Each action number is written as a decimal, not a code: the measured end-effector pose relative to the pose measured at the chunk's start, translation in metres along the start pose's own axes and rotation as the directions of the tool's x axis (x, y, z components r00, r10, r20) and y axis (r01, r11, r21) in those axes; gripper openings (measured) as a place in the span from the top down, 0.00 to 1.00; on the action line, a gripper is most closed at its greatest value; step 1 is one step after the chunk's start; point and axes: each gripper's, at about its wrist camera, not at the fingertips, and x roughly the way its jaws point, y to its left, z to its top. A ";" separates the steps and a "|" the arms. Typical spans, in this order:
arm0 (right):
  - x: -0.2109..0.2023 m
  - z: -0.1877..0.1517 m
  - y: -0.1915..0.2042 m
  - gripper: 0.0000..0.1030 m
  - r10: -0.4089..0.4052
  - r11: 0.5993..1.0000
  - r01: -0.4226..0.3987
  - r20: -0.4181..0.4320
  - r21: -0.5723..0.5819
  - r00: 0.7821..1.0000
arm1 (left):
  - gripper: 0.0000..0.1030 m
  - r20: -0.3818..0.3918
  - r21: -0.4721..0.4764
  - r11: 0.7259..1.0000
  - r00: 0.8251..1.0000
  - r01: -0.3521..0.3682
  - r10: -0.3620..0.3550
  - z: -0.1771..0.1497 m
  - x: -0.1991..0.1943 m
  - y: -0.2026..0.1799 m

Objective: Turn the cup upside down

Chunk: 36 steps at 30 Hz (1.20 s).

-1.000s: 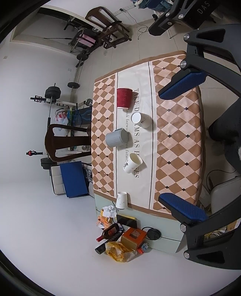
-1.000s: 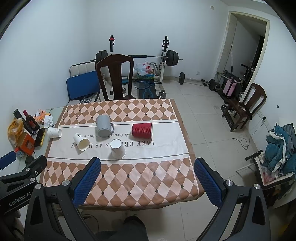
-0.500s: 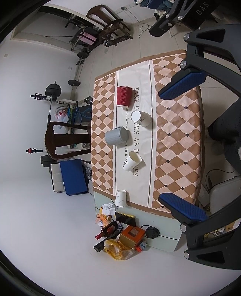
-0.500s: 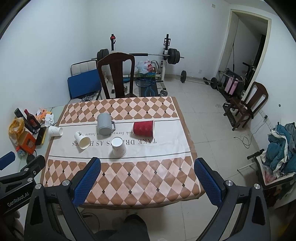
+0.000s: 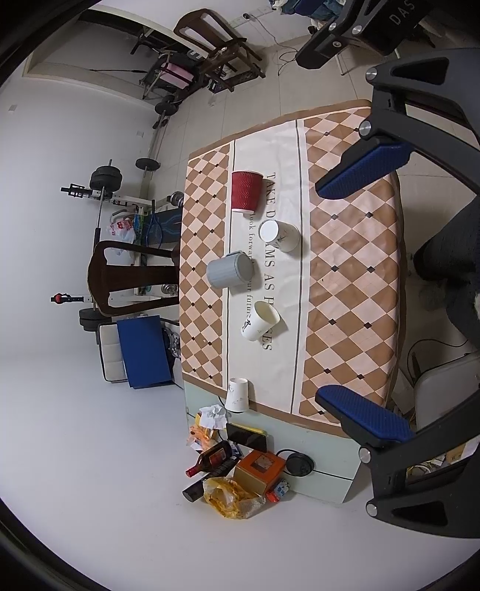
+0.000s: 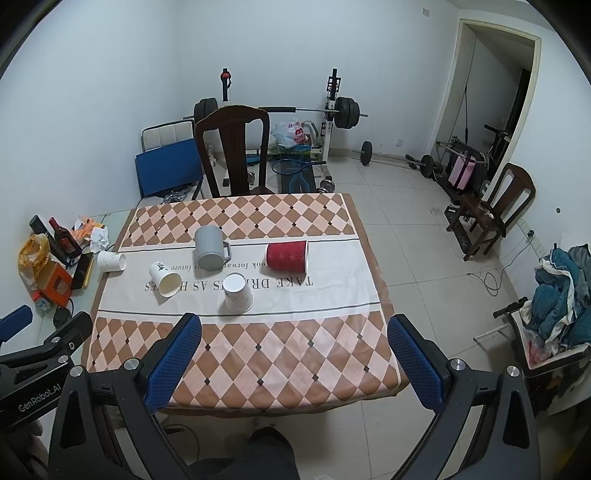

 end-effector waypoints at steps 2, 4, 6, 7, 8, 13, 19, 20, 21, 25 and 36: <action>0.000 0.000 0.000 0.01 0.000 1.000 0.000 -0.001 0.001 1.000 | 0.00 0.000 -0.003 1.000 1.000 0.000 0.000 0.000 0.000 0.001; 0.000 -0.001 0.000 0.01 0.000 1.000 0.000 -0.001 0.000 1.000 | 0.00 -0.001 -0.002 1.000 1.000 -0.003 0.003 -0.001 0.000 0.002; -0.001 -0.001 0.002 0.01 0.001 1.000 -0.001 -0.001 -0.001 1.000 | 0.00 -0.002 -0.002 1.000 1.000 0.000 0.000 -0.001 0.000 0.002; -0.001 -0.002 0.002 0.01 0.002 1.000 -0.002 -0.003 -0.002 1.000 | 0.00 0.000 0.000 1.000 1.000 -0.001 0.001 0.000 0.000 0.001; -0.001 -0.001 0.002 0.01 0.001 1.000 -0.001 -0.001 -0.001 1.000 | 0.00 0.000 -0.002 1.000 1.000 -0.001 0.001 -0.002 -0.001 0.003; 0.000 -0.002 0.003 0.01 -0.001 1.000 0.001 -0.002 -0.001 1.000 | 0.00 0.001 -0.003 1.000 1.000 -0.001 0.001 -0.003 -0.001 0.004; -0.001 -0.004 0.006 0.01 -0.001 1.000 0.001 -0.002 -0.004 1.000 | 0.00 0.000 -0.005 1.000 1.000 -0.003 0.003 -0.004 -0.001 0.008; -0.002 -0.004 0.006 0.01 -0.002 1.000 0.002 0.000 -0.004 1.000 | 0.00 -0.001 -0.007 1.000 1.000 -0.004 0.004 -0.004 -0.001 0.008; -0.001 -0.002 0.006 0.01 0.001 1.000 -0.001 -0.001 -0.004 1.000 | 0.00 -0.001 -0.007 1.000 1.000 -0.003 0.003 -0.005 -0.002 0.009; -0.001 -0.003 0.006 0.01 0.000 1.000 0.000 -0.001 -0.005 1.000 | 0.00 -0.001 -0.007 1.000 1.000 -0.004 0.004 -0.005 -0.002 0.010; -0.002 -0.003 0.007 0.01 -0.001 1.000 0.001 -0.002 -0.006 1.000 | 0.00 0.003 -0.014 1.000 1.000 -0.007 0.007 -0.005 -0.001 0.014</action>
